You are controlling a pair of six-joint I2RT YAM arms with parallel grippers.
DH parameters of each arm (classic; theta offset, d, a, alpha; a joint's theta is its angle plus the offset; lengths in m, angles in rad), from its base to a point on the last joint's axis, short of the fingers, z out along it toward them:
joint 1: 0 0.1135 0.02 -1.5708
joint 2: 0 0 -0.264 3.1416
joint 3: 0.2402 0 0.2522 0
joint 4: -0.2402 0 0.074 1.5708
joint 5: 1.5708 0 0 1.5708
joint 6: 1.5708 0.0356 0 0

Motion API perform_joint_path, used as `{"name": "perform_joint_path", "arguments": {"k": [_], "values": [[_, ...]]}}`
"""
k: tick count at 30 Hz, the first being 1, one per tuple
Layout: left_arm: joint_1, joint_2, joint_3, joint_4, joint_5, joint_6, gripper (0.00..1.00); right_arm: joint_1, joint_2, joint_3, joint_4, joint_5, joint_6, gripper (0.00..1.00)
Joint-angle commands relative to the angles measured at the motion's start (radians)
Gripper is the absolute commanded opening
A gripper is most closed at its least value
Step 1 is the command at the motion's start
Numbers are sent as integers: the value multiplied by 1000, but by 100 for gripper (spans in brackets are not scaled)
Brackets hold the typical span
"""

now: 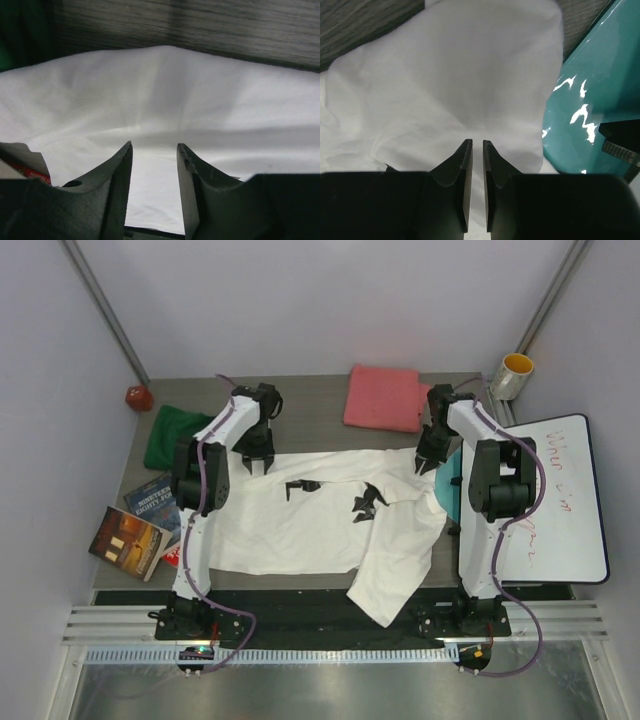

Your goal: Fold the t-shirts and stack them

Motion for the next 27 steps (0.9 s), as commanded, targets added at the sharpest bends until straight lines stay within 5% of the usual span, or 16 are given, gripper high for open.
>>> {"name": "perform_joint_path", "arguments": {"k": [1,9,11,27], "values": [[3,14,-16,50,0,-10,38,-5,8,-30,58,55,-1,19],[3,89,12,19,-84,-12,0,-6,78,-22,54,60,2,7],[6,94,10,16,-100,-16,0,-11,71,-31,54,60,-2,1],[75,100,67,-5,-68,-55,2,-88,51,-94,3,95,-29,1]]}}
